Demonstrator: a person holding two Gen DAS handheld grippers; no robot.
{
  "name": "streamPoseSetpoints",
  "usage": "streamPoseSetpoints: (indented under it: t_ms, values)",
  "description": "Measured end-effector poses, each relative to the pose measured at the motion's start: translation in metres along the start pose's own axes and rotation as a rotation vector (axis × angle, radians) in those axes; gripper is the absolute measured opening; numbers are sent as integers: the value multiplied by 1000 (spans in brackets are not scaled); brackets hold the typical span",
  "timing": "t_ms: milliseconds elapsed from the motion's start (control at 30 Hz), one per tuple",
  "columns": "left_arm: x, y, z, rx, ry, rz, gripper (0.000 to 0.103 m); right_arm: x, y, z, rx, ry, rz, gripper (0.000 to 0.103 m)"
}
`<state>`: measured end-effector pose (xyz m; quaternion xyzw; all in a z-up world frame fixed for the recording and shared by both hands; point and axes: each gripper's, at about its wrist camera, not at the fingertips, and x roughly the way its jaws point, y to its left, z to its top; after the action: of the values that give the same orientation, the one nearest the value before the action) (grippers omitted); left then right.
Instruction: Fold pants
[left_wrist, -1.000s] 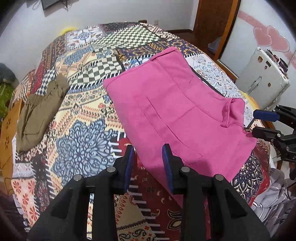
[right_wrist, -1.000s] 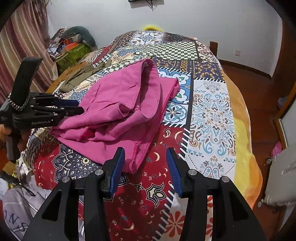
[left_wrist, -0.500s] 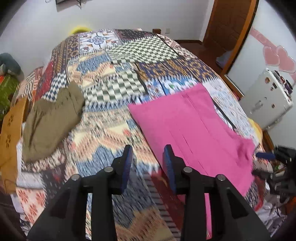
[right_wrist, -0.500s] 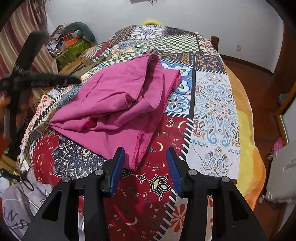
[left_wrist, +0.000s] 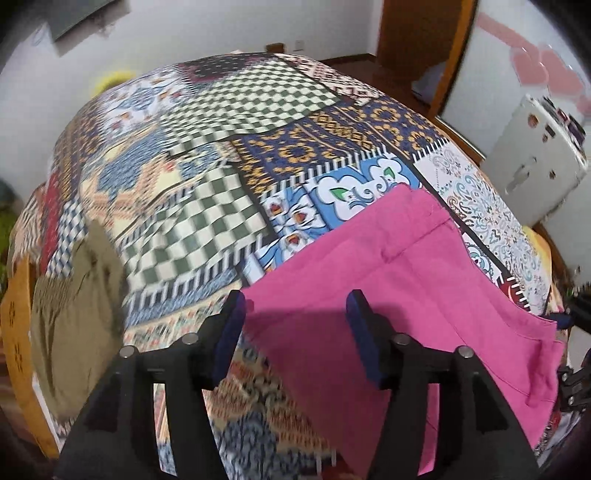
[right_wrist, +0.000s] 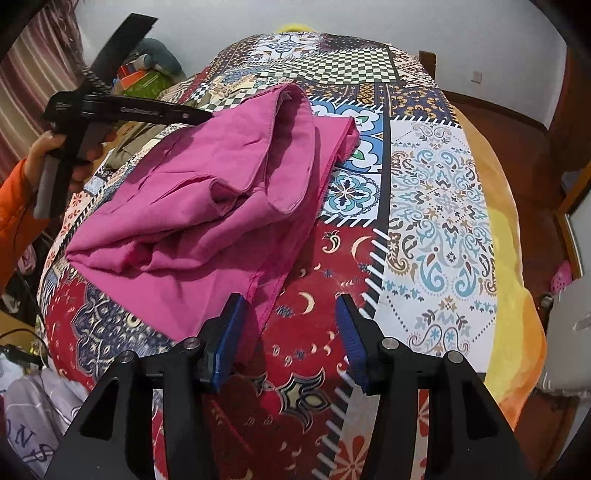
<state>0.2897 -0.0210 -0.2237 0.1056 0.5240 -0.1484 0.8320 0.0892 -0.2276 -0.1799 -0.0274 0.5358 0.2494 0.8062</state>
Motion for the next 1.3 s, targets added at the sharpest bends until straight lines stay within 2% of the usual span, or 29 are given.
streamPoseSetpoints:
  t_ms: [167, 300, 367, 600, 767, 1033, 1300]
  values:
    - [26, -1, 5, 27, 45, -46, 59, 6, -6, 6, 18, 4, -12, 47]
    - [34, 13, 5, -27, 70, -128, 59, 8, -8, 10, 26, 3, -12, 47]
    - [34, 14, 1, -34, 80, -138, 59, 9, -9, 11, 26, 1, -18, 47]
    - [19, 12, -18, -27, 101, -100, 59, 8, -9, 15, 27, -7, -40, 47]
    - [4, 19, -36, -65, 108, -80, 59, 0, -9, 15, 21, -30, -51, 47]
    - [-28, 19, -74, -65, 75, 19, 59, -15, -3, 14, 7, -73, -61, 47]
    - [-52, 33, -112, -162, 57, -2, 59, -23, 12, 10, -9, -93, -55, 47]
